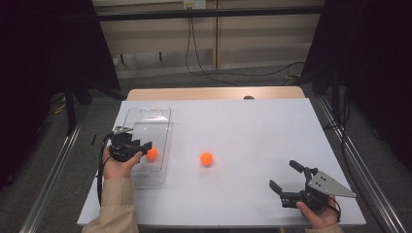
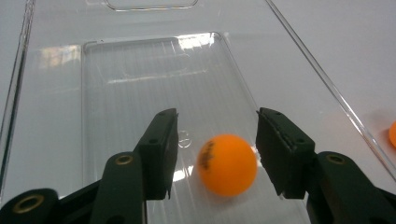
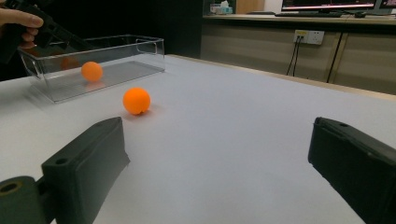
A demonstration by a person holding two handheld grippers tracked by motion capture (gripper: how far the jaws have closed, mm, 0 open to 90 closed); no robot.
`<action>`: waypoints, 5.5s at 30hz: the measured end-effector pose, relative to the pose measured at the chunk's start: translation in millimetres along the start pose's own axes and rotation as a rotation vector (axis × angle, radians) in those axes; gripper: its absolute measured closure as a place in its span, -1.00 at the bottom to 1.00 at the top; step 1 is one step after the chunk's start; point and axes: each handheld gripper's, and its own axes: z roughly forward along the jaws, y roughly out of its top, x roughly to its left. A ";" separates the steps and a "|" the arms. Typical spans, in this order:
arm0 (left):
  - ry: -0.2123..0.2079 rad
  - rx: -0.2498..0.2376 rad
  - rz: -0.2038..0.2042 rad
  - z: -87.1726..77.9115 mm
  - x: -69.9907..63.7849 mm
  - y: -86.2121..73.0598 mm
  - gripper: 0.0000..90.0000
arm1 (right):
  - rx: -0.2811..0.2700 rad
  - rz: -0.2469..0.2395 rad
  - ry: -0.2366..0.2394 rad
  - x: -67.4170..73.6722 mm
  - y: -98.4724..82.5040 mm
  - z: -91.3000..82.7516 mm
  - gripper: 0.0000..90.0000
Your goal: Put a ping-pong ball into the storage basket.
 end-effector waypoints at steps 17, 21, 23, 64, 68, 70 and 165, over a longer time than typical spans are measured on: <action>0.013 -0.028 0.005 -2.5 -3.2 0.6 -0.34 | -0.002 0.005 -0.003 0.4 0.4 -0.5 -0.92; 0.019 -0.049 0.006 -5.6 -4.0 1.6 -0.52 | -0.002 0.003 -0.004 0.4 0.5 -0.6 -0.92; 0.022 -0.055 0.004 -7.1 -4.2 2.3 -0.58 | 0.000 0.000 -0.003 0.4 0.4 -0.6 -0.92; -0.079 -0.080 0.036 -17.3 -27.8 13.7 -0.82 | 0.004 -0.006 -0.006 -0.3 -0.2 -0.7 -0.92; -0.090 -0.081 0.041 -16.7 -30.2 14.3 -0.83 | 0.007 -0.006 -0.004 -0.3 -0.3 -0.5 -0.92; -0.095 -0.078 0.046 -16.8 -31.4 14.8 -0.83 | 0.005 -0.005 -0.005 0.0 -0.2 -0.2 -0.92; -0.209 -0.046 0.146 -1.6 -70.6 20.6 -0.84 | 0.008 -0.003 -0.017 -4.4 -1.9 -1.9 -0.92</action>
